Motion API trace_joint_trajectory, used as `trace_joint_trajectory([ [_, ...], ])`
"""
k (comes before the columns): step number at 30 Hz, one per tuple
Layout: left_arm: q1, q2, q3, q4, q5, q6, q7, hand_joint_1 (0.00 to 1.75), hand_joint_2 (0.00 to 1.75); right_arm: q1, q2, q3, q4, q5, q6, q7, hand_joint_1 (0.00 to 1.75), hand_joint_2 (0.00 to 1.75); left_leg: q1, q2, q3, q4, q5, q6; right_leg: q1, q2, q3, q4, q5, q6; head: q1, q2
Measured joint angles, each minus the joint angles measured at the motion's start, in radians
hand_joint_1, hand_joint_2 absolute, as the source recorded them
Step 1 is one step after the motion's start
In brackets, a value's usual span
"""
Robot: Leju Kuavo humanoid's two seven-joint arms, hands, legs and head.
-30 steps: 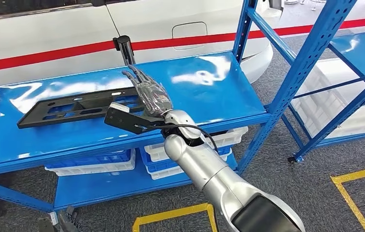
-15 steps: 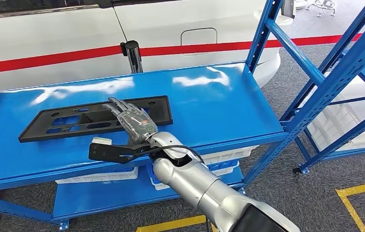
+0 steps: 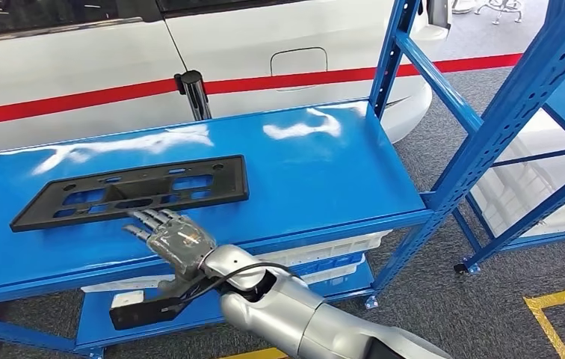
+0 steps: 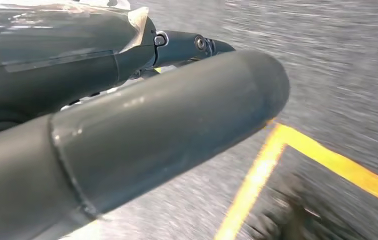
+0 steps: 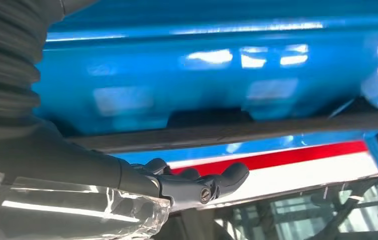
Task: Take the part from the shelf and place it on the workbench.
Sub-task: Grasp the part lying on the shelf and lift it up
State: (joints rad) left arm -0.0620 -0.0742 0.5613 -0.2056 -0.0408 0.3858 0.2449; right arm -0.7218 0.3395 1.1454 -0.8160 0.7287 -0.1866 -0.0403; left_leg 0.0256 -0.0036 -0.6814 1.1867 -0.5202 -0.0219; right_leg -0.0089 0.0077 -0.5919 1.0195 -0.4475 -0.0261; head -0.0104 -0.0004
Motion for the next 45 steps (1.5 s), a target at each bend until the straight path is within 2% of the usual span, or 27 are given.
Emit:
trace_joint_trajectory([
  [1,0.001,-0.002,-0.005,0.001,-0.005,0.005,0.011,0.0,0.0,0.002,0.0,0.015,0.0,0.02,-0.008,0.008,0.0,1.75,0.001,0.0,0.029,-0.065,0.034,0.001,0.0,0.0,0.002,0.0,0.0,0.0,0.0,0.0],
  [2,0.001,-0.005,-0.01,0.001,-0.01,0.006,0.015,0.0,0.0,0.002,0.0,0.028,0.0,0.04,-0.018,0.018,0.0,1.75,0.0,0.001,0.051,-0.118,0.051,0.003,0.002,0.0,0.004,0.0,0.0,0.002,0.001,0.0],
  [4,0.0,-0.01,-0.017,0.001,-0.019,0.007,0.014,0.0,0.0,0.001,0.0,0.044,0.002,0.072,-0.041,0.038,0.0,1.75,-0.006,0.003,0.068,-0.163,0.042,0.014,0.005,0.0,0.006,-0.001,-0.004,0.011,0.001,0.0],
  [5,0.001,-0.011,-0.021,0.001,-0.021,0.007,0.012,0.0,0.0,0.001,0.0,0.051,0.003,0.085,-0.051,0.047,0.0,1.75,-0.011,0.003,0.065,-0.16,0.03,0.023,0.006,0.0,0.007,-0.003,-0.006,0.017,0.002,0.0],
  [6,0.002,-0.012,-0.024,0.001,-0.023,0.007,0.01,0.0,0.0,-0.001,0.0,0.056,0.003,0.095,-0.058,0.053,0.0,1.75,-0.012,0.002,0.072,-0.162,0.036,0.031,0.007,-0.001,0.009,-0.004,-0.007,0.024,0.002,0.0],
  [7,0.004,-0.013,-0.028,0.001,-0.023,0.008,0.009,0.0,0.0,-0.002,0.0,0.06,0.003,0.101,-0.063,0.056,0.0,1.75,-0.012,0.001,0.078,-0.169,0.055,0.031,0.01,-0.002,0.012,-0.008,-0.01,0.023,0.004,0.0],
  [10,0.007,-0.017,-0.034,0.001,-0.023,0.008,0.008,0.0,0.0,-0.006,-0.001,0.07,0.007,0.107,-0.067,0.06,0.0,1.75,-0.013,0.001,0.09,-0.182,0.089,0.02,0.017,-0.005,0.015,-0.016,-0.007,0.005,0.014,0.0],
  [12,0.007,-0.019,-0.035,0.001,-0.024,0.008,0.008,0.0,0.0,-0.007,-0.002,0.077,0.01,0.107,-0.067,0.06,0.0,1.75,-0.019,0.0,0.088,-0.181,0.089,0.03,0.017,-0.005,0.018,-0.017,-0.003,0.005,0.017,0.0],
  [14,0.008,-0.019,-0.037,0.001,-0.024,0.008,0.008,0.0,0.0,-0.007,-0.002,0.081,0.012,0.107,-0.068,0.06,0.0,1.75,-0.024,0.0,0.086,-0.181,0.089,0.031,0.016,-0.005,0.02,-0.017,-0.003,0.005,0.018,0.0],
  [21,0.008,-0.02,-0.038,0.001,-0.023,0.008,0.008,0.0,0.0,-0.008,-0.001,0.091,0.016,0.107,-0.068,0.06,0.0,1.75,-0.032,0.0,0.087,-0.181,0.082,0.043,0.011,-0.005,0.021,-0.023,-0.006,0.024,0.018,0.0],
  [27,0.008,-0.02,-0.038,0.001,-0.023,0.008,0.008,0.0,0.0,-0.009,-0.001,0.1,0.019,0.107,-0.068,0.06,0.0,1.75,-0.032,0.0,0.087,-0.181,0.081,0.045,0.008,-0.005,0.021,-0.024,-0.008,0.032,0.018,0.0],
  [45,0.008,-0.02,-0.038,0.001,-0.024,0.008,-0.002,0.0,0.0,-0.011,-0.001,0.1,0.023,0.109,-0.081,0.078,0.0,1.75,-0.023,0.0,0.087,-0.181,0.079,0.042,0.009,-0.005,0.02,-0.024,-0.009,0.031,0.018,0.0],
])
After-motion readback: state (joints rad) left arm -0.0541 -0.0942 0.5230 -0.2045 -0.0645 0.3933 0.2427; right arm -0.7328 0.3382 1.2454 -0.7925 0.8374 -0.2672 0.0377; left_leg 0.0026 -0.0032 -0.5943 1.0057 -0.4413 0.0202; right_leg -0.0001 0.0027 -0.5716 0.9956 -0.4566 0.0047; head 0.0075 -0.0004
